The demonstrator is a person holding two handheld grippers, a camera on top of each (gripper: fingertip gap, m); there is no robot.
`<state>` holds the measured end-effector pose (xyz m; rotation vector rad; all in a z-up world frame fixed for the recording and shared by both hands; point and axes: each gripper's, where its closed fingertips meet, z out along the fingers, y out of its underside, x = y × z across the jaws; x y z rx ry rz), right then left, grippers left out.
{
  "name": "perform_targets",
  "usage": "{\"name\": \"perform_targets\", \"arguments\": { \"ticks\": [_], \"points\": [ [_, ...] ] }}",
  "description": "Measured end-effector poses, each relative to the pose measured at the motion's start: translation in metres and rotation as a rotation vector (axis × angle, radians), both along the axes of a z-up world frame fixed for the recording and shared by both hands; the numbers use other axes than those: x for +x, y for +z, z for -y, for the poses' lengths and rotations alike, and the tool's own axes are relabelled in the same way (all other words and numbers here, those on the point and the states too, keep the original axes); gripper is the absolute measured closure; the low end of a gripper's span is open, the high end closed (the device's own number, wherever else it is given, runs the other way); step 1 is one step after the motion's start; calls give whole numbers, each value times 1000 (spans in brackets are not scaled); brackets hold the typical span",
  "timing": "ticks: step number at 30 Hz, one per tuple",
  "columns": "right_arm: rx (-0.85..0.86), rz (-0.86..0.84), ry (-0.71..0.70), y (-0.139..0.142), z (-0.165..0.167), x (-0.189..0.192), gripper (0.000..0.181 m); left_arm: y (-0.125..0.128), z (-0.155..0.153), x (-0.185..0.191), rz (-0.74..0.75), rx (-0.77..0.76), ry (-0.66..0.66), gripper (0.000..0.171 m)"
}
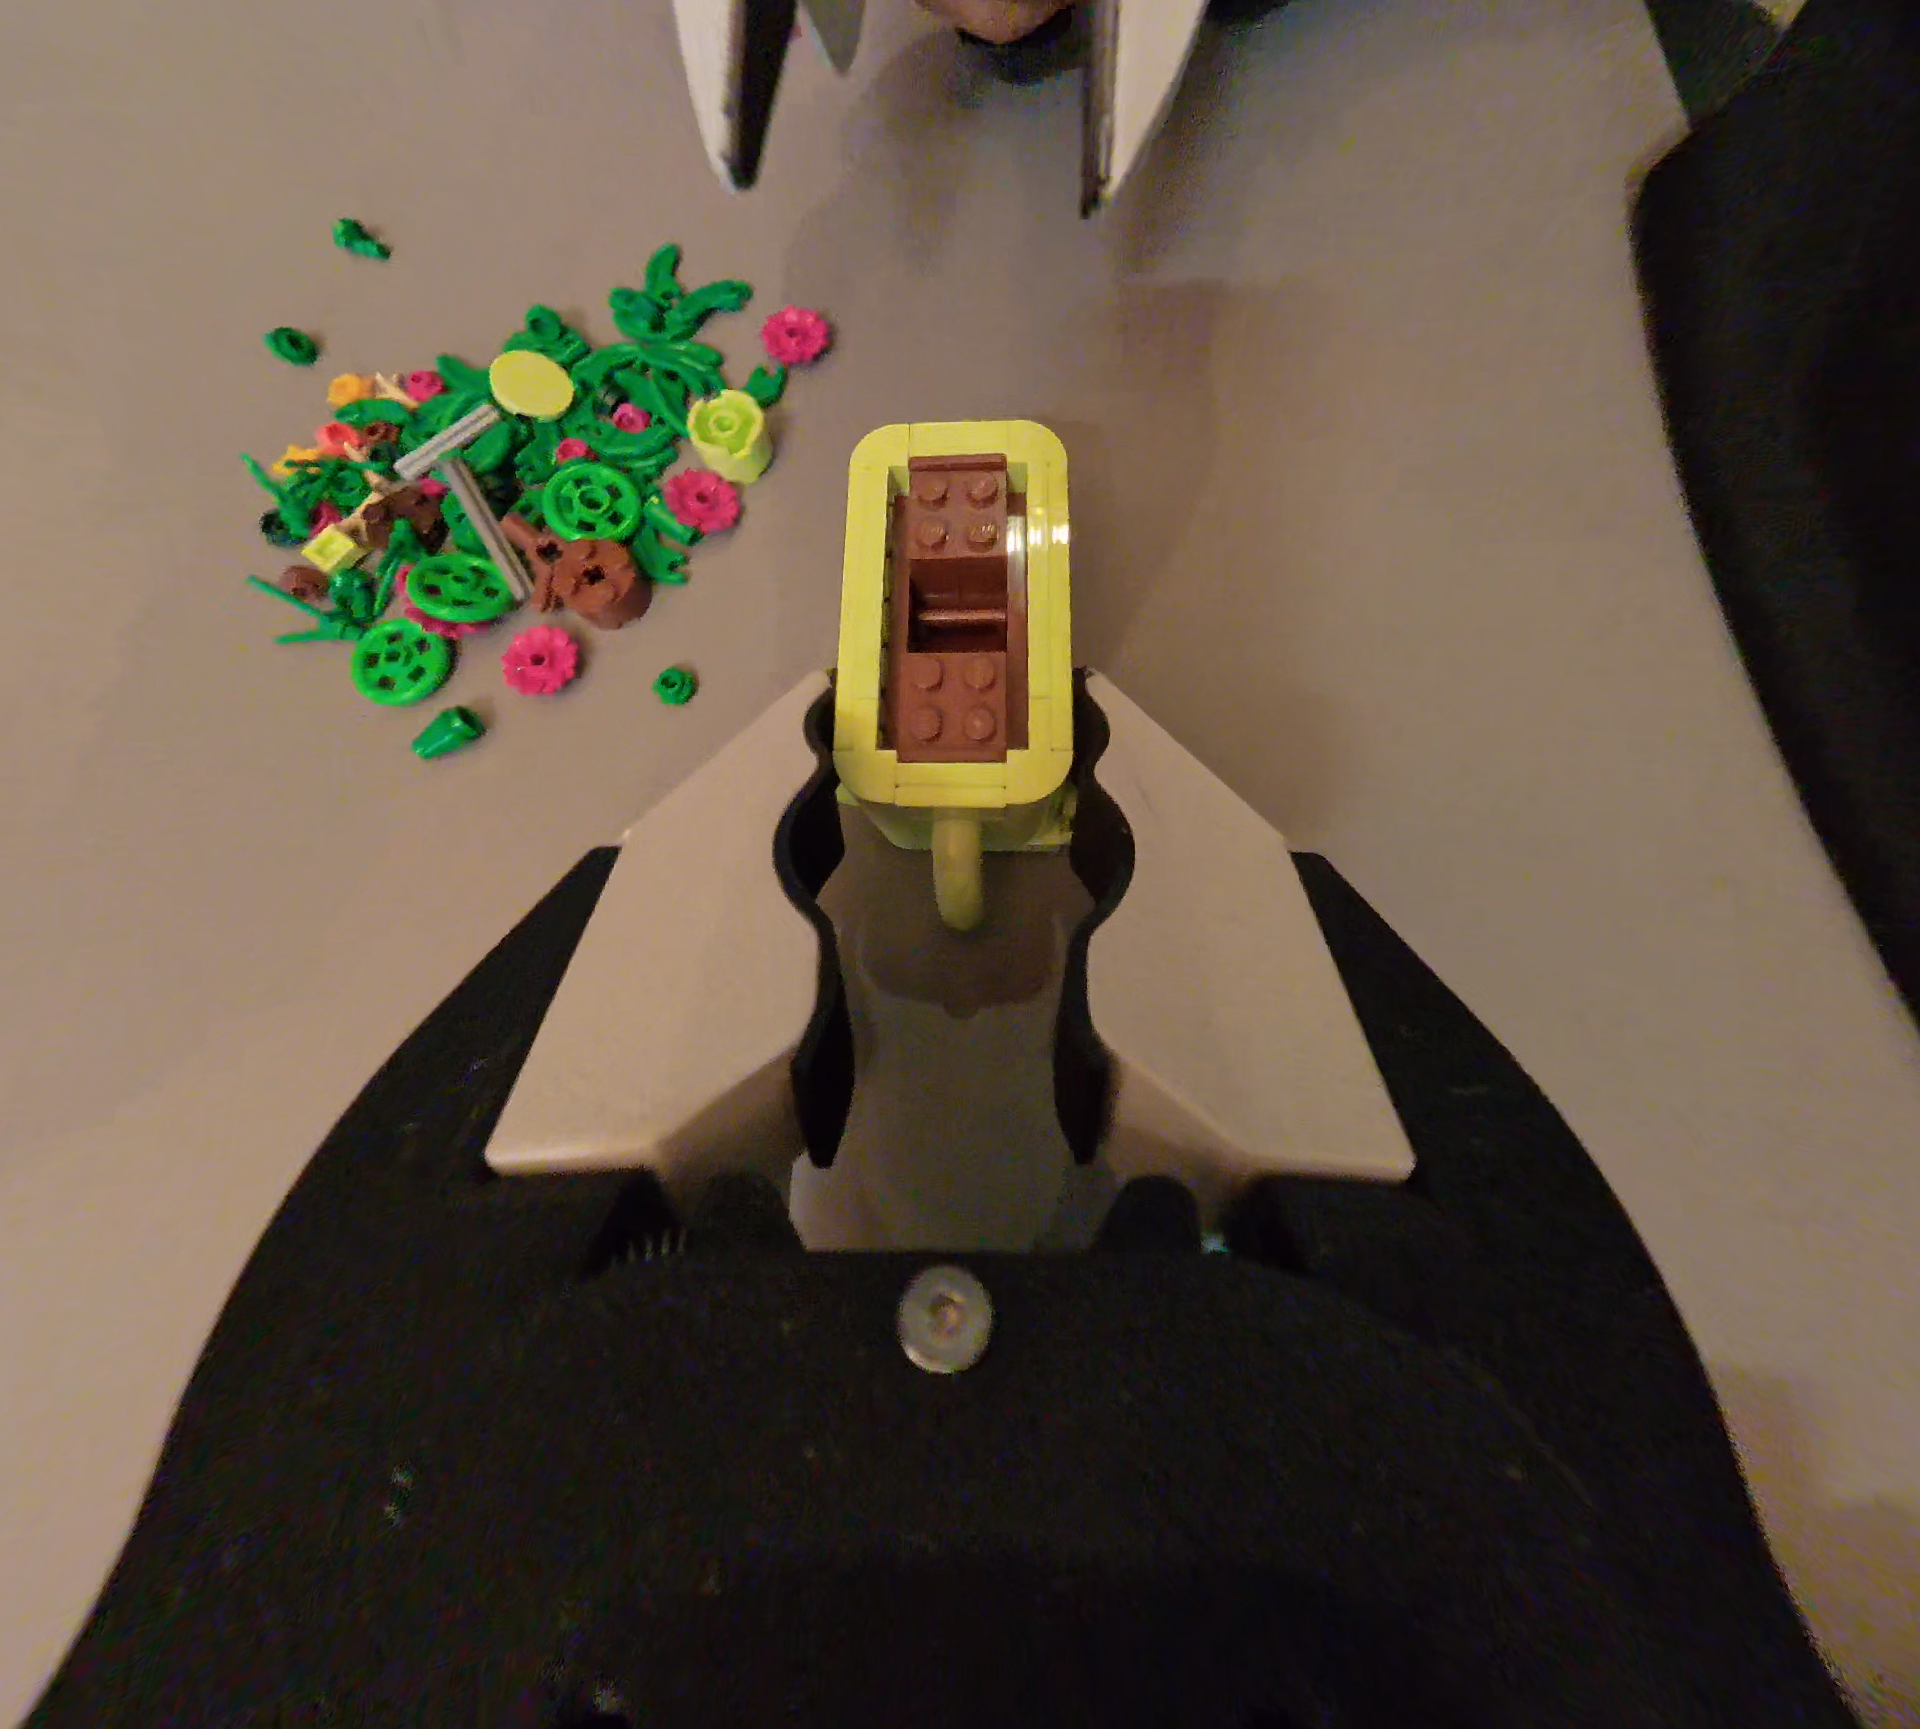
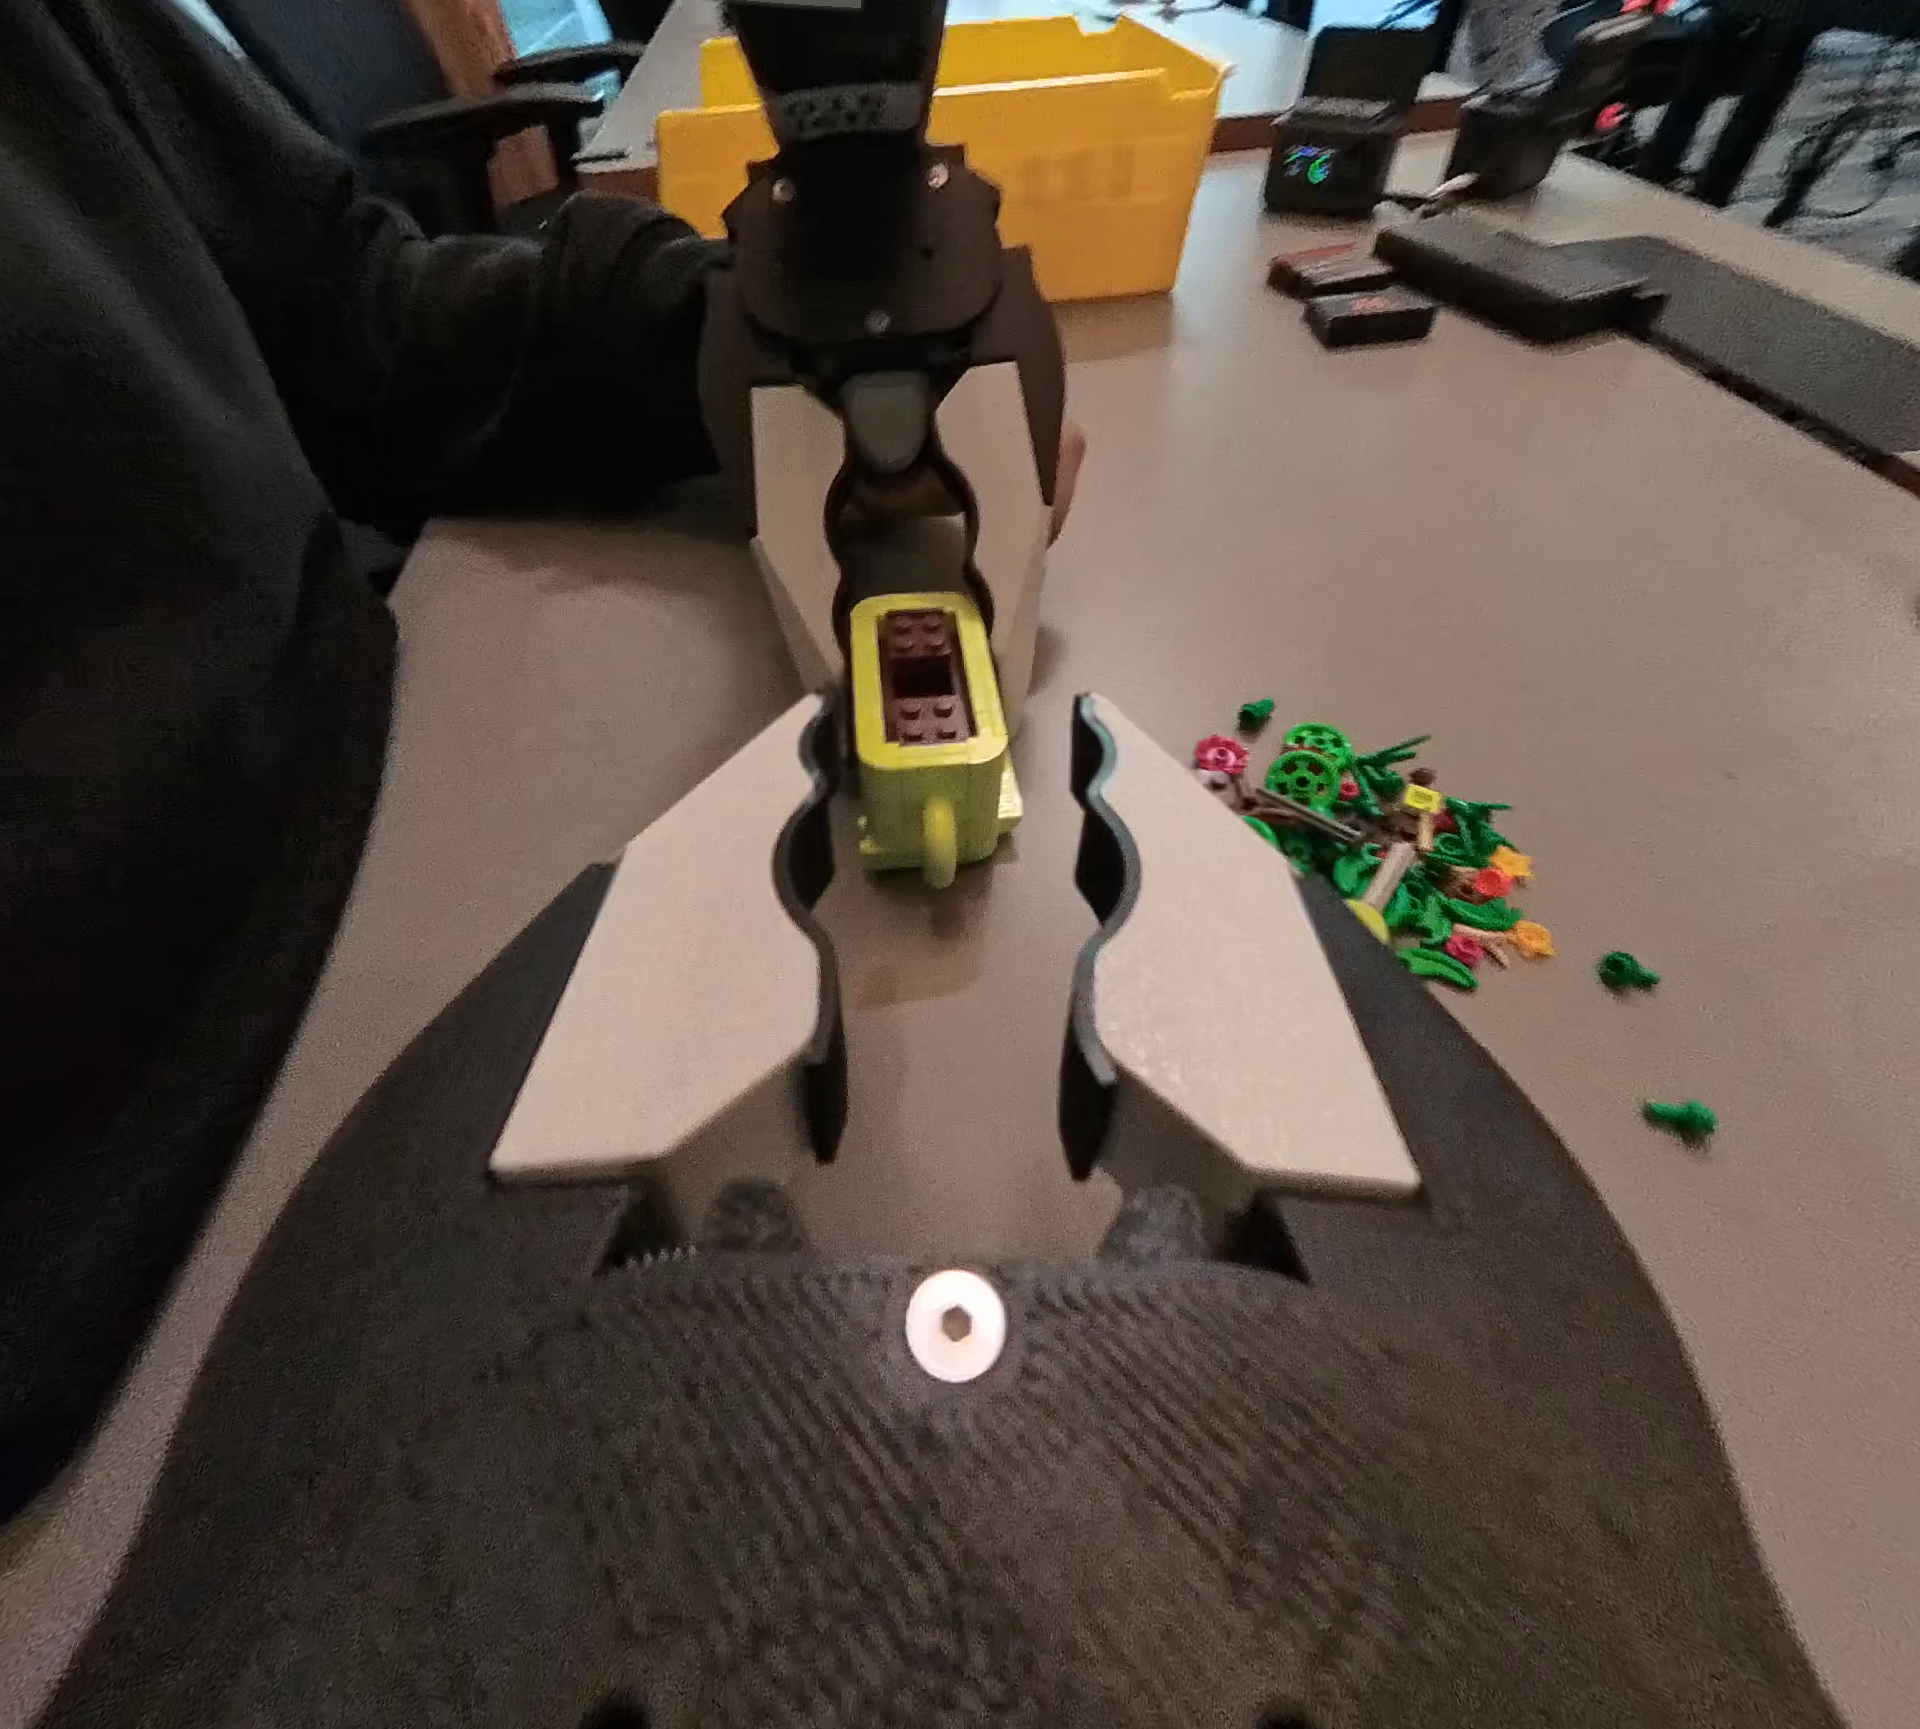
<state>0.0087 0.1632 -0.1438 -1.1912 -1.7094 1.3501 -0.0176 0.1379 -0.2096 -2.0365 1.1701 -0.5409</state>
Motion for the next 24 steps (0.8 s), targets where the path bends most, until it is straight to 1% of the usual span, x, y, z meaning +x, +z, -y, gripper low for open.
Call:
{"name": "perform_targets", "arguments": {
  "ticks": [1, 2, 4, 6, 11, 14, 16, 19, 24],
  "points": [
    [-3, 16, 30, -3, 2, -3, 141, 0, -1, -3, 11, -5, 7, 132],
    [-9, 28, 53, -5, 3, -5, 148, 0, -2, -6, 17, -13, 18, 131],
    [-16, 42, 69, -7, 4, -6, 152, 0, -8, -10, 26, -18, 61, 116],
    [-7, 33, 56, -7, 3, -4, 153, 1, -12, -10, 18, 5, 79, 112],
    [32, 72, 12, -15, -2, 3, 151, -1, -13, 11, -50, 90, 45, 112],
    [51, 162, 11, -29, 1, 3, 149, -3, -17, 15, -97, 134, 63, 116],
    [86, 211, 18, -38, 4, 2, 149, -2, -18, 15, -89, 132, 69, 117],
    [135, 238, 32, -45, 8, 2, 155, -1, -17, 15, -66, 111, 71, 120],
    [123, 278, 34, -50, 7, 1, 161, -1, -16, 15, -44, 83, 73, 121]
  ]
}}
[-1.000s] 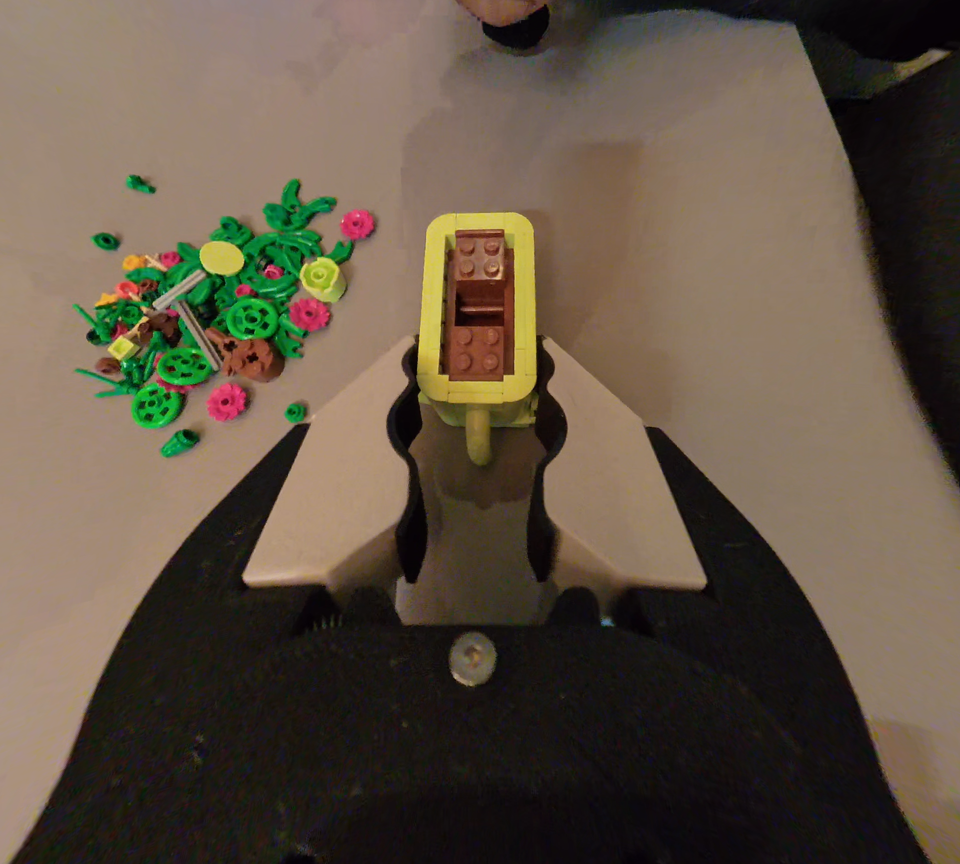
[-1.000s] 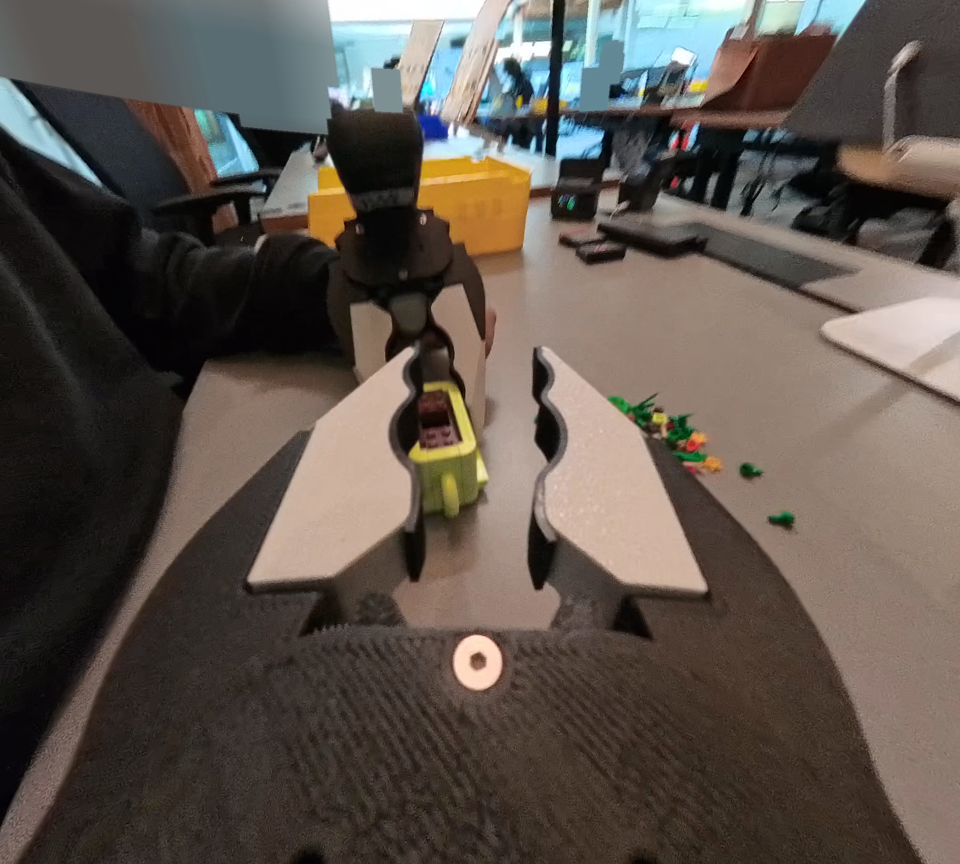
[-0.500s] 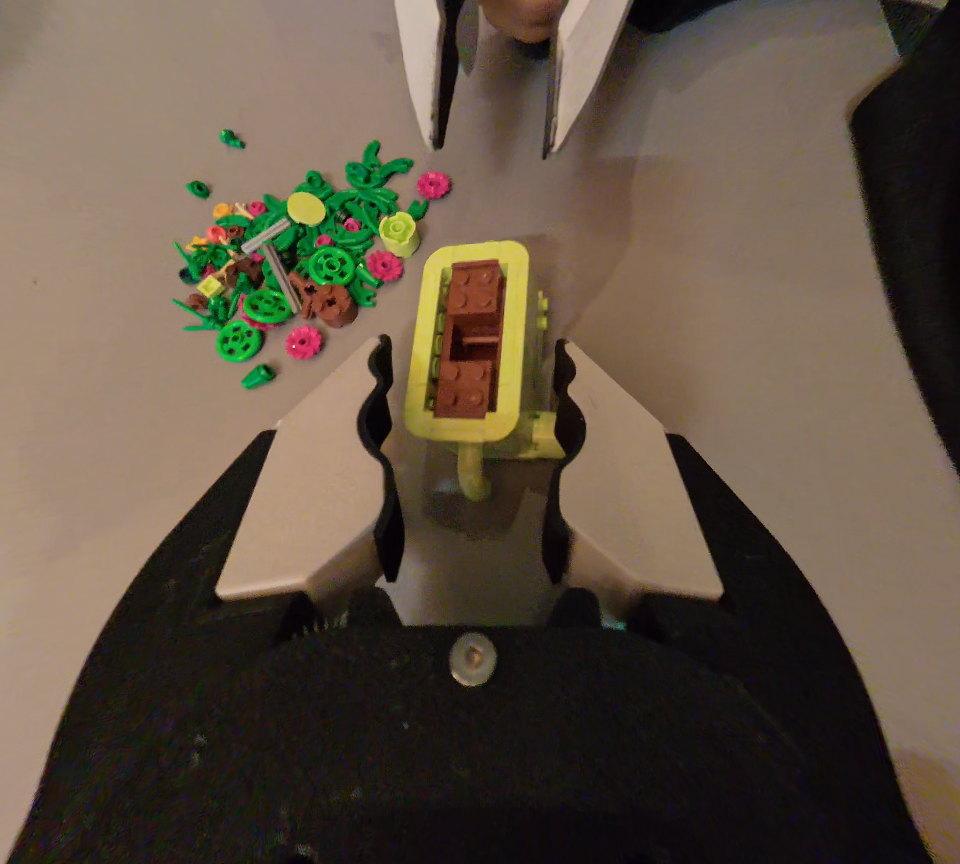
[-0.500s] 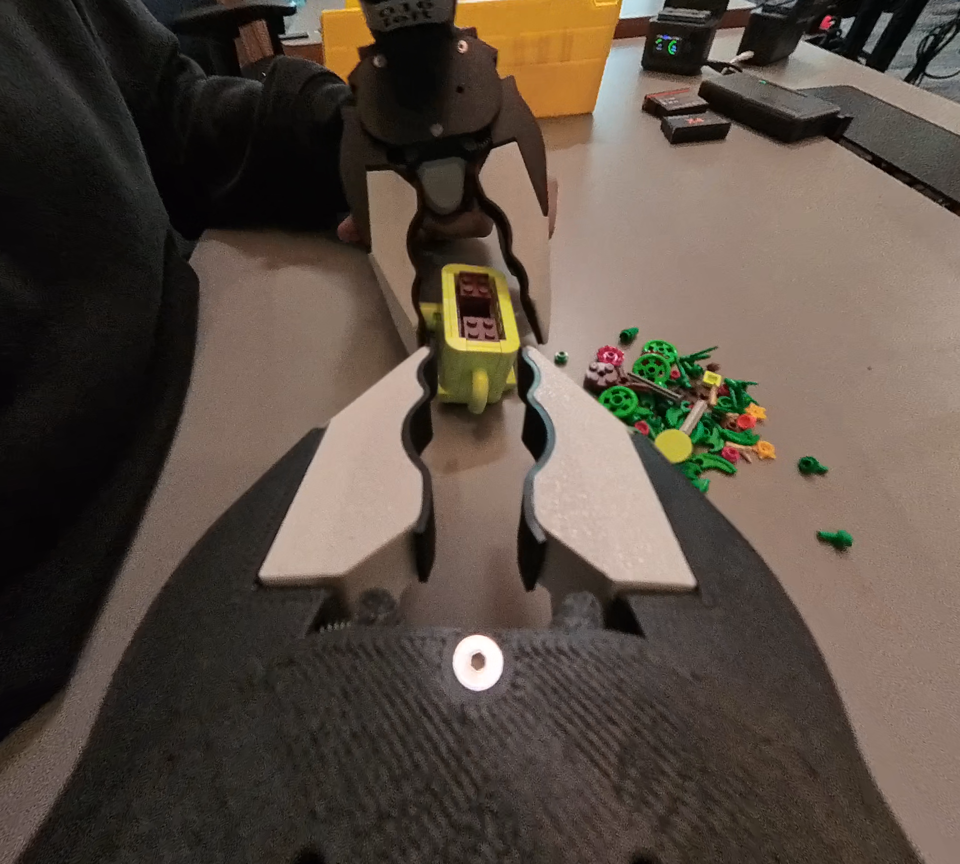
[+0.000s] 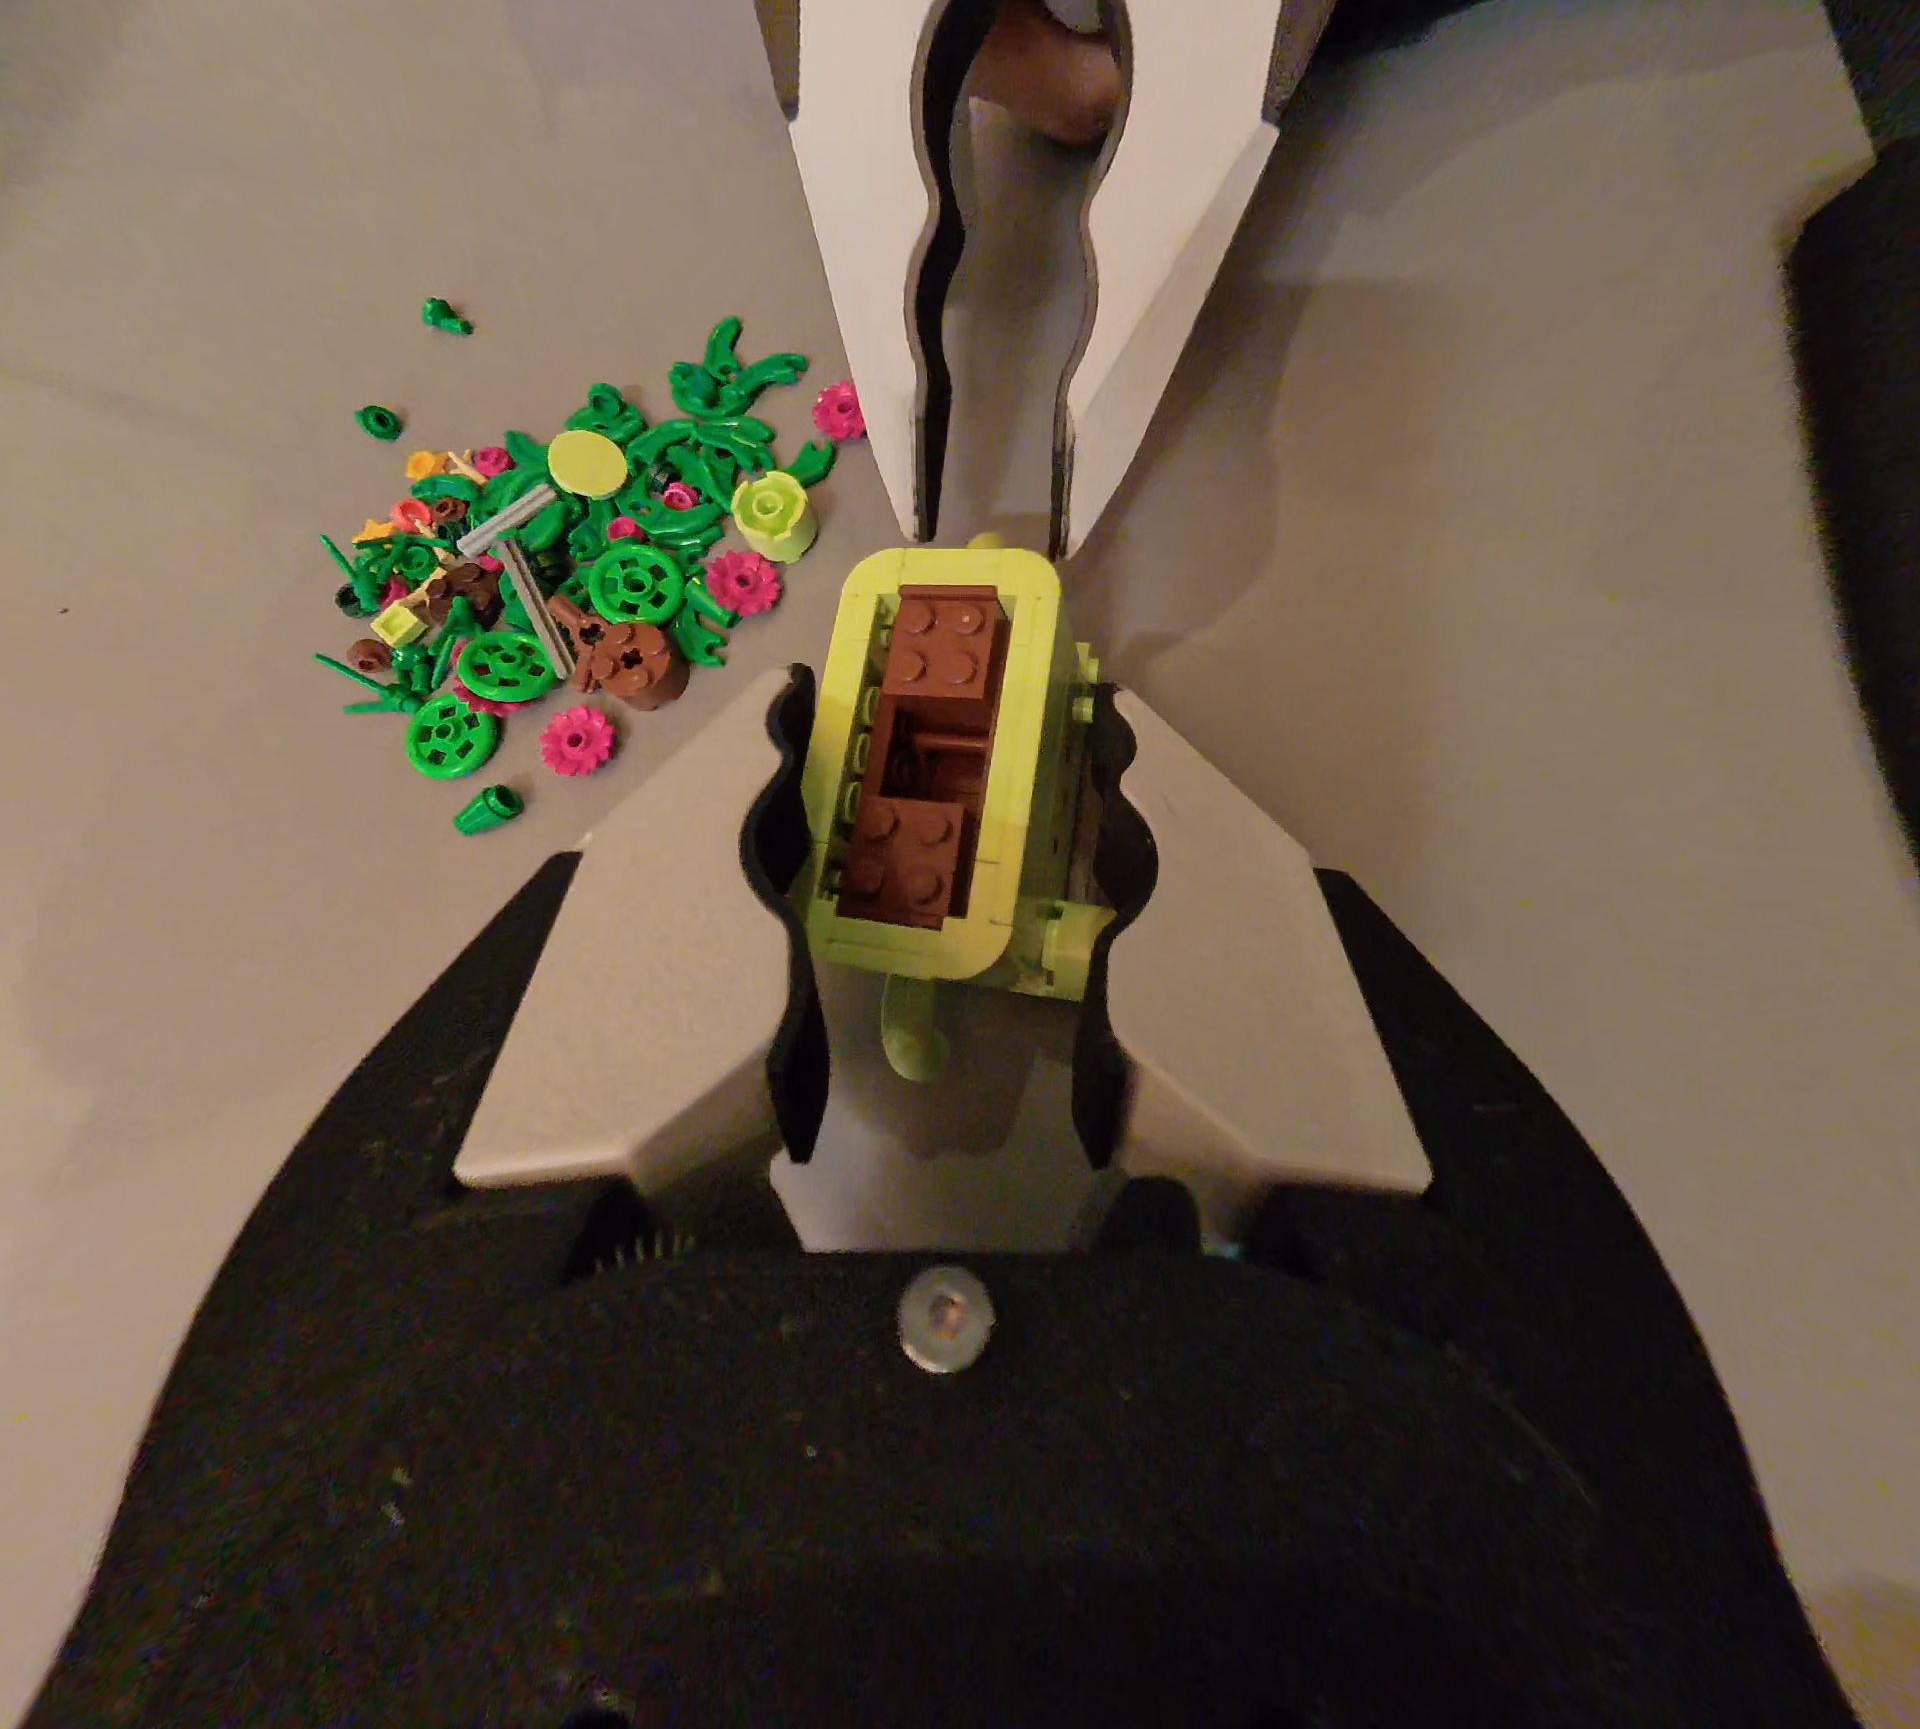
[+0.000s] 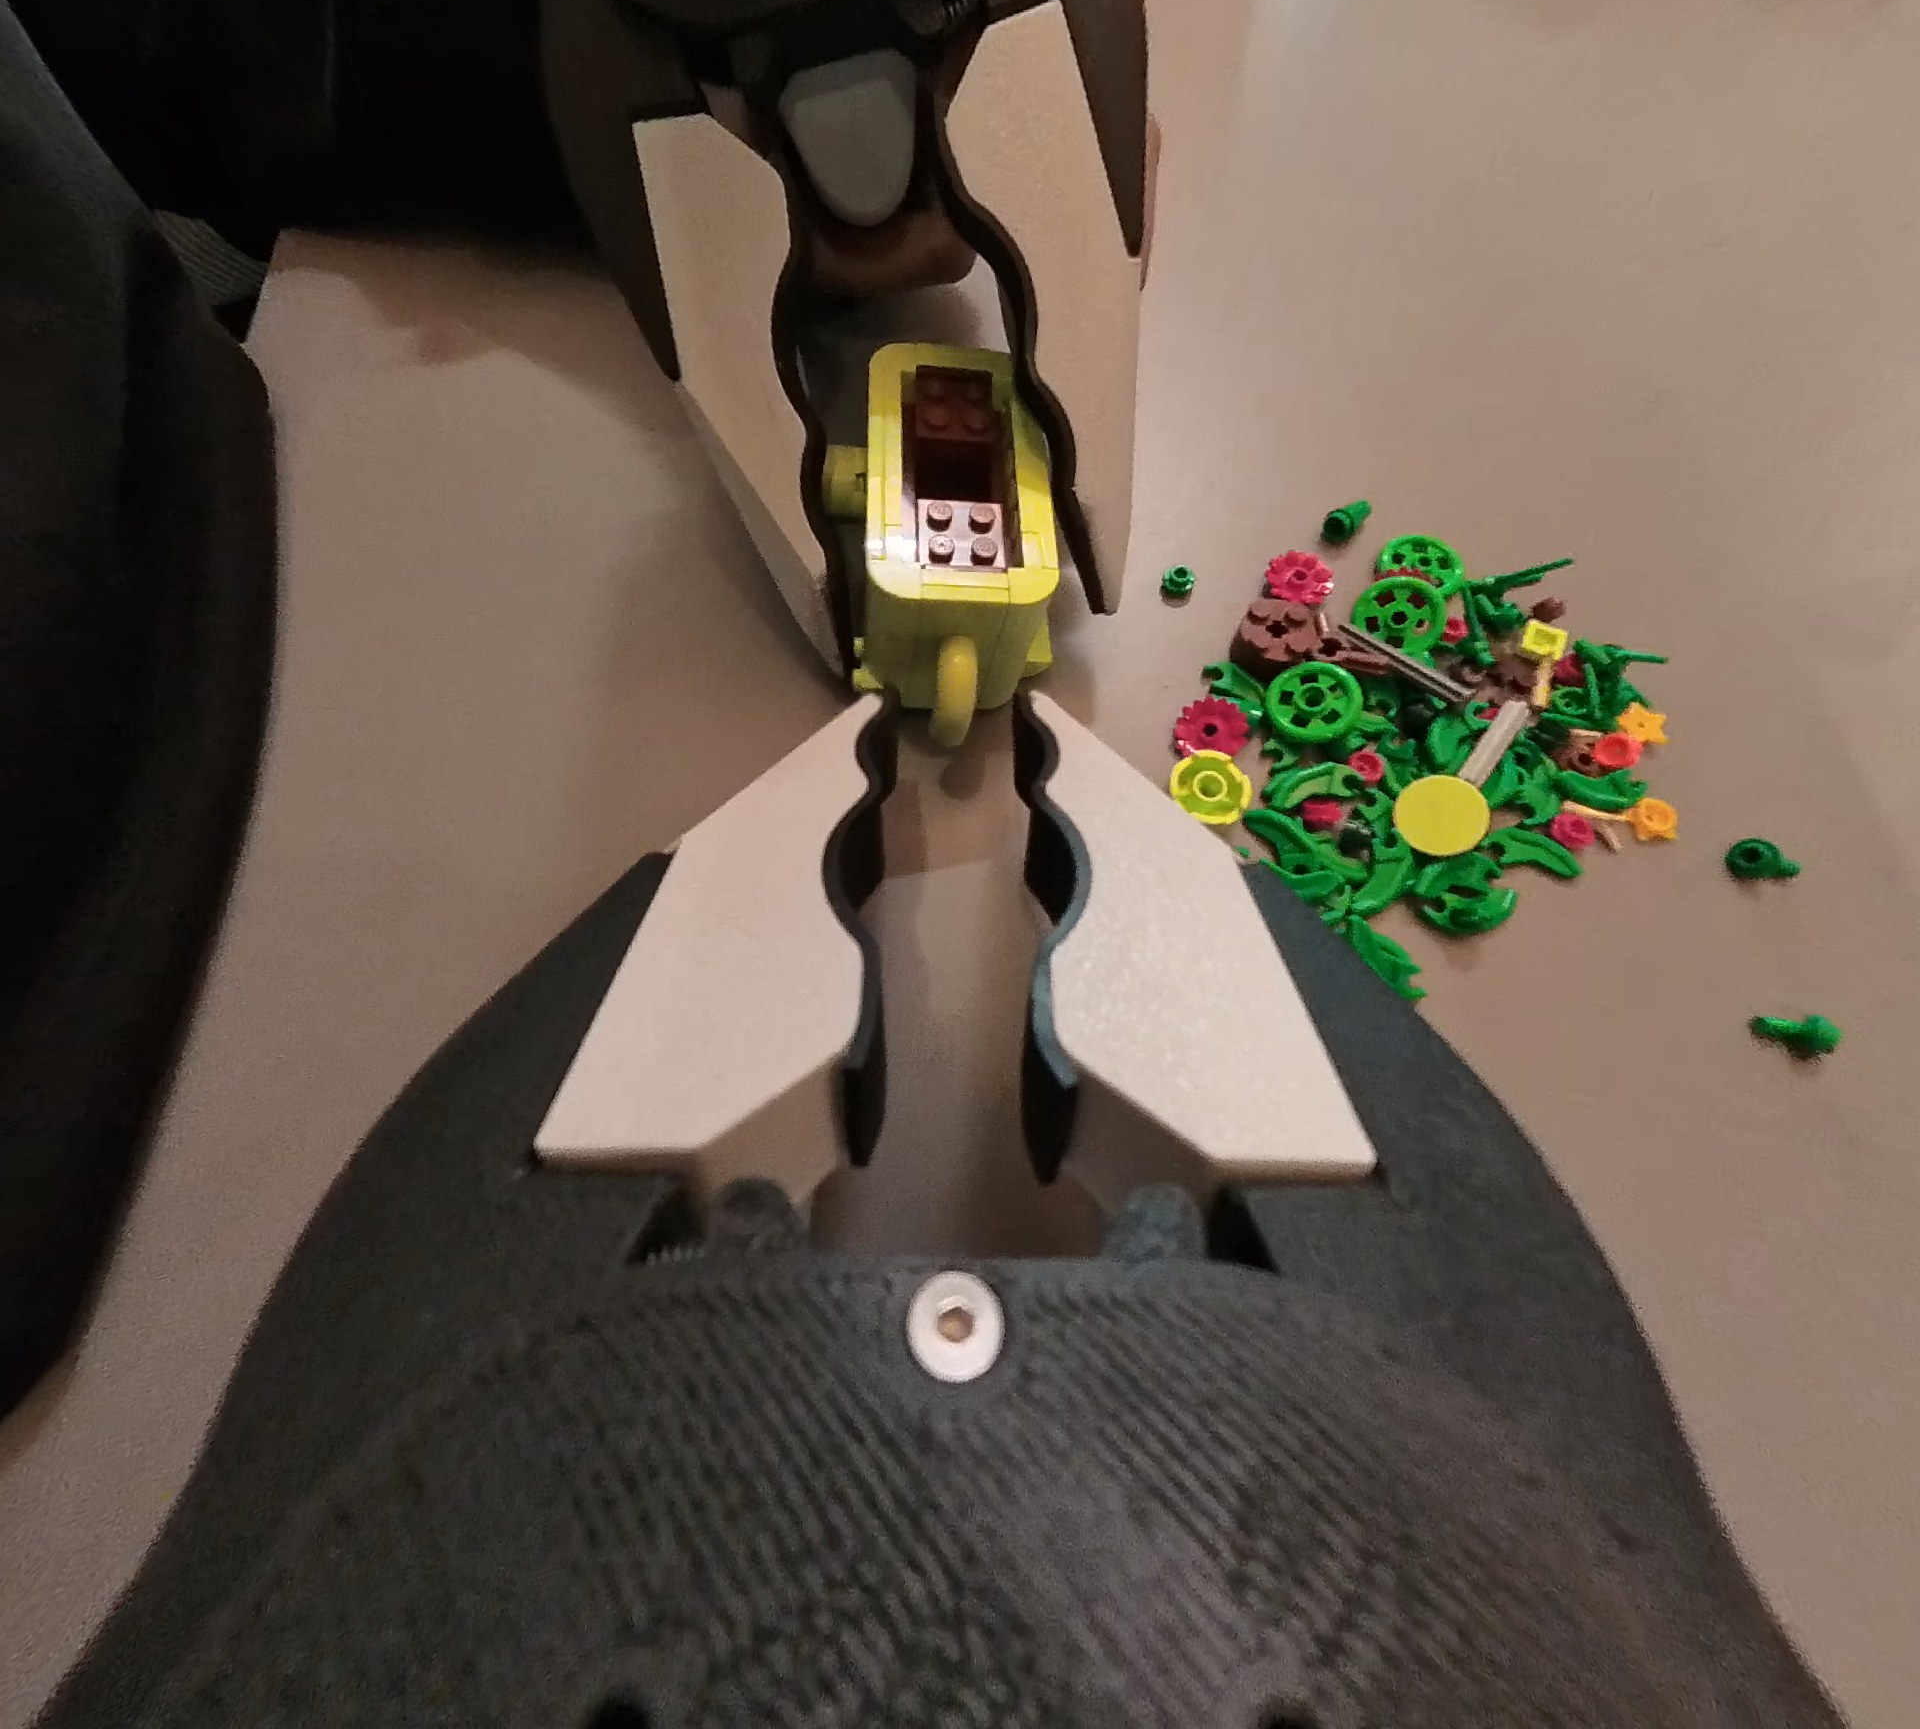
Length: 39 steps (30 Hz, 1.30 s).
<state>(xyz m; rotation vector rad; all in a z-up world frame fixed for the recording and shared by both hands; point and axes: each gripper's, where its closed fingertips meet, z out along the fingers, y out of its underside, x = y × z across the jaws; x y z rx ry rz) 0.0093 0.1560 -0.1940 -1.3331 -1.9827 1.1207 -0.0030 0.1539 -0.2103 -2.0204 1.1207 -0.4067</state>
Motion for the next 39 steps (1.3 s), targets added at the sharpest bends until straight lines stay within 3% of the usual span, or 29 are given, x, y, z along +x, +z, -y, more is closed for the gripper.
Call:
{"name": "perform_targets", "arguments": {
  "ticks": [7, 13, 15, 21, 30, 39],
  "points": [
    [-63, 2, 19, 4, 3, -8, 168, 2, 3, -2, 62, -60, 19, 121],
    [-69, 4, 23, 4, 3, -8, 170, 27, 14, 0, 321, -158, -47, 90],
    [-64, 5, 24, 3, 4, -8, 170, 27, 13, 1, 332, -179, -46, 95],
    [-27, -2, 23, 2, 5, -8, 170, 15, 12, 3, 247, -187, -29, 133],
    [53, -8, 27, -2, 9, -6, 175, 13, 14, 4, 194, -135, -66, 133],
    [-226, 68, -35, 4, -3, 9, 175, 14, 15, -15, 223, -168, -42, 133]
  ]
}}
